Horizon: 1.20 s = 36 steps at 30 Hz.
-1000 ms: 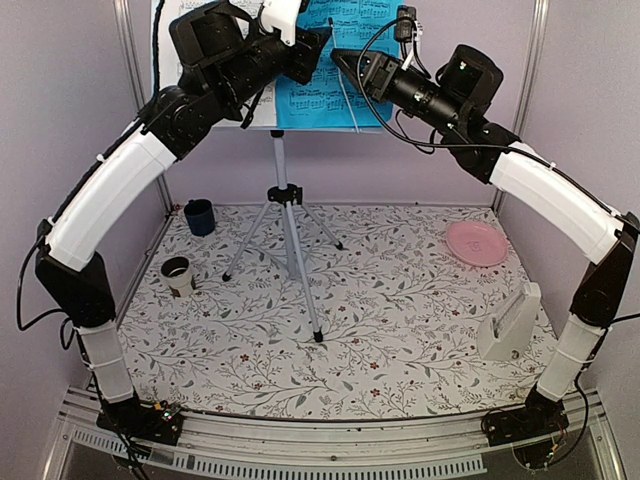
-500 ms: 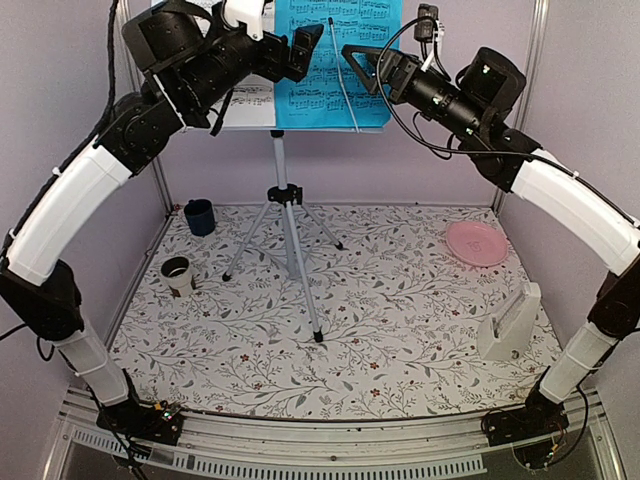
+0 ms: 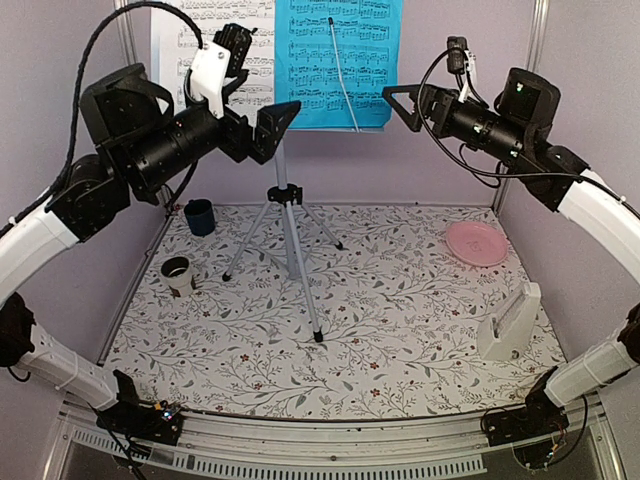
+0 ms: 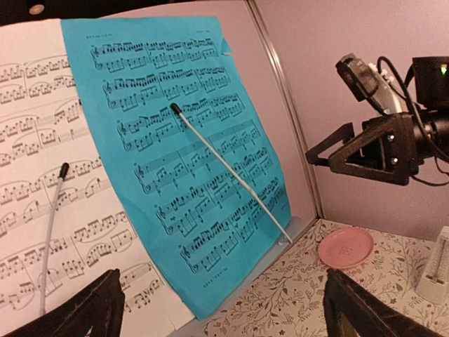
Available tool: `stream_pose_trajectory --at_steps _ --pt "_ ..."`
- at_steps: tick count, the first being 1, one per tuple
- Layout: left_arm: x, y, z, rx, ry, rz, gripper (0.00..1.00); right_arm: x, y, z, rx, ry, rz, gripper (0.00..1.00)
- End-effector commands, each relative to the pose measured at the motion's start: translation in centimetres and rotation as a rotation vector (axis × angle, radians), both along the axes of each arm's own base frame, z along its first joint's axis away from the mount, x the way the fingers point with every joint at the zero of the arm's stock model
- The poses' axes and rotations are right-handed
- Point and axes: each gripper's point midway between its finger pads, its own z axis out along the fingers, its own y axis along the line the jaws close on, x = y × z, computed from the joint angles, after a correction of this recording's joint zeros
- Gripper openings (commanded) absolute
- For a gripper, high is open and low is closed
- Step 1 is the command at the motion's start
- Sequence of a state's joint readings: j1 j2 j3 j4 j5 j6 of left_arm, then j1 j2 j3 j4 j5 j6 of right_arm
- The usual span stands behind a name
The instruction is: Set up the instrument practice props
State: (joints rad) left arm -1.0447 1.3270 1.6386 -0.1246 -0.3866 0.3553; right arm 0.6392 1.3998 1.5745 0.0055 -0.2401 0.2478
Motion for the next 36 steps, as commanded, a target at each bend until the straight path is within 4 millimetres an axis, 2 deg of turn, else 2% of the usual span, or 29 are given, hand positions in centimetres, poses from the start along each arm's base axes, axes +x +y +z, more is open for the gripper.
stream_pose_trajectory --at_steps 1,4,7,8,13,17,20,25,28,30,33,36 --pt "-1.3 -1.5 -5.6 0.008 0.119 -0.116 0.99 0.5 -4.6 -4.8 -0.144 0.188 -0.159 0.99" --pt "-1.9 -2.4 -9.3 -0.006 0.191 -0.179 0.99 0.4 -7.8 -6.8 -0.211 0.299 -0.273 0.99" --pt "-2.0 -3.1 -11.9 -0.01 0.243 -0.205 0.99 -0.1 -10.4 -9.5 -0.283 0.437 -0.371 0.99" --pt "-2.0 -3.4 -12.5 -0.016 0.254 -0.214 0.99 -0.5 -11.3 -11.1 -0.325 0.501 -0.401 0.99" --pt "-2.4 -4.8 -15.1 -0.036 0.306 -0.276 0.99 -3.0 -15.3 -16.4 -0.418 0.742 -0.507 0.99" --pt "-3.0 -5.8 -16.8 -0.047 0.329 -0.339 0.99 -5.0 -20.6 -18.8 -0.397 0.881 -0.65 0.99" --pt "-3.2 -6.5 -17.9 -0.033 0.347 -0.363 0.99 -6.6 -23.2 -20.2 -0.409 0.953 -0.748 0.99" --pt "-3.3 -7.0 -18.5 -0.023 0.351 -0.387 0.99 -9.6 -24.9 -24.0 -0.43 1.134 -0.829 0.99" --pt "-3.5 -7.1 -18.8 -0.02 0.349 -0.398 0.99 -10.5 -24.9 -26.1 -0.441 1.204 -0.817 0.99" --pt "-3.6 -7.3 -18.9 -0.019 0.352 -0.405 0.99 -10.9 -24.9 -27.4 -0.442 1.247 -0.828 0.99" --pt "-3.6 -7.1 -19.0 -0.024 0.354 -0.406 0.99 -11.1 -26.2 -28.8 -0.464 1.264 -0.912 0.99" --pt "-3.7 -6.8 -19.0 -0.034 0.347 -0.402 0.99 -10.8 -27.8 -29.0 -0.44 1.256 -1.04 0.99"
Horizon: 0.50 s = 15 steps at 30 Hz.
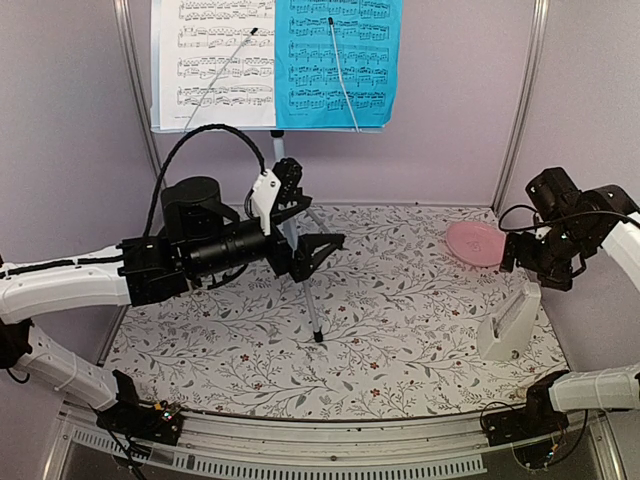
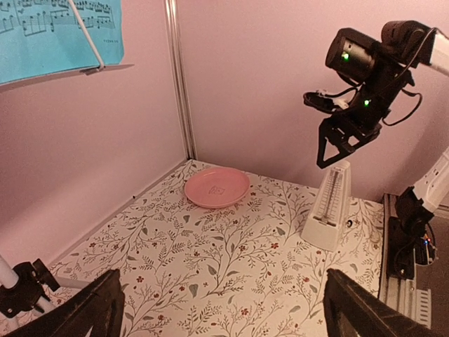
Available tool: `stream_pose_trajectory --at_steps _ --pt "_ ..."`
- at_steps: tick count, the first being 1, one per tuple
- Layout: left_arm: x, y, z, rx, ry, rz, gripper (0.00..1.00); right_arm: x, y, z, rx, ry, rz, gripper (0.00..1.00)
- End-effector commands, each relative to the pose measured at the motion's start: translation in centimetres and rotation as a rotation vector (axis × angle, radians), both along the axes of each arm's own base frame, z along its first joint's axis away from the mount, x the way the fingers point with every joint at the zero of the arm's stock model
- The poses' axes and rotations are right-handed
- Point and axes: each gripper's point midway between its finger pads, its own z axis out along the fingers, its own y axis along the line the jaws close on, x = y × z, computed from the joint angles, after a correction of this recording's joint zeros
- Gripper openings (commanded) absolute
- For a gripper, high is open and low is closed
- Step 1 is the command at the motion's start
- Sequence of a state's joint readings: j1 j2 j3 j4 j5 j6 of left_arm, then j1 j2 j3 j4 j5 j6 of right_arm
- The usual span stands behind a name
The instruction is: Set up the instrument practice props
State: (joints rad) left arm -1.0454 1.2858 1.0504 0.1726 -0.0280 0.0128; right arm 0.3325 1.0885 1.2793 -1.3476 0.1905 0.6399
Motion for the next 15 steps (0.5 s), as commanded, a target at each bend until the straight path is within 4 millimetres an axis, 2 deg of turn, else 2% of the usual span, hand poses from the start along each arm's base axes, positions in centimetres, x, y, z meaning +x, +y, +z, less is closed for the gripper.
stream_pose_trajectory --at_steps 1,4,7,8,12,15 --pt "-0.6 0.1 0.2 -0.033 -0.009 -0.018 1.0 0.2 -2.8 0.0 -0.092 -0.03 -0.176 0.99" --pt "-0.4 0.1 0.0 -0.029 -0.008 -0.015 0.99 0.3 -3.8 0.1 -0.127 -0.052 -0.237 0.99" --pt "-0.2 0.1 -0.3 -0.023 -0.007 -0.011 0.99 0.1 -4.2 -1.3 -0.157 -0.015 -0.259 0.99" --pt "-0.1 0.2 -0.3 -0.021 -0.009 -0.007 0.99 -0.2 -4.2 -2.4 -0.164 0.015 -0.262 0.99" --pt "0.2 0.4 -0.2 -0.023 -0.011 -0.005 0.99 -0.2 -3.2 -5.1 -0.125 0.065 -0.243 0.99" --pt "0.6 0.6 -0.2 -0.021 -0.009 0.001 0.99 0.1 -2.2 -6.3 -0.083 0.066 -0.202 0.98"
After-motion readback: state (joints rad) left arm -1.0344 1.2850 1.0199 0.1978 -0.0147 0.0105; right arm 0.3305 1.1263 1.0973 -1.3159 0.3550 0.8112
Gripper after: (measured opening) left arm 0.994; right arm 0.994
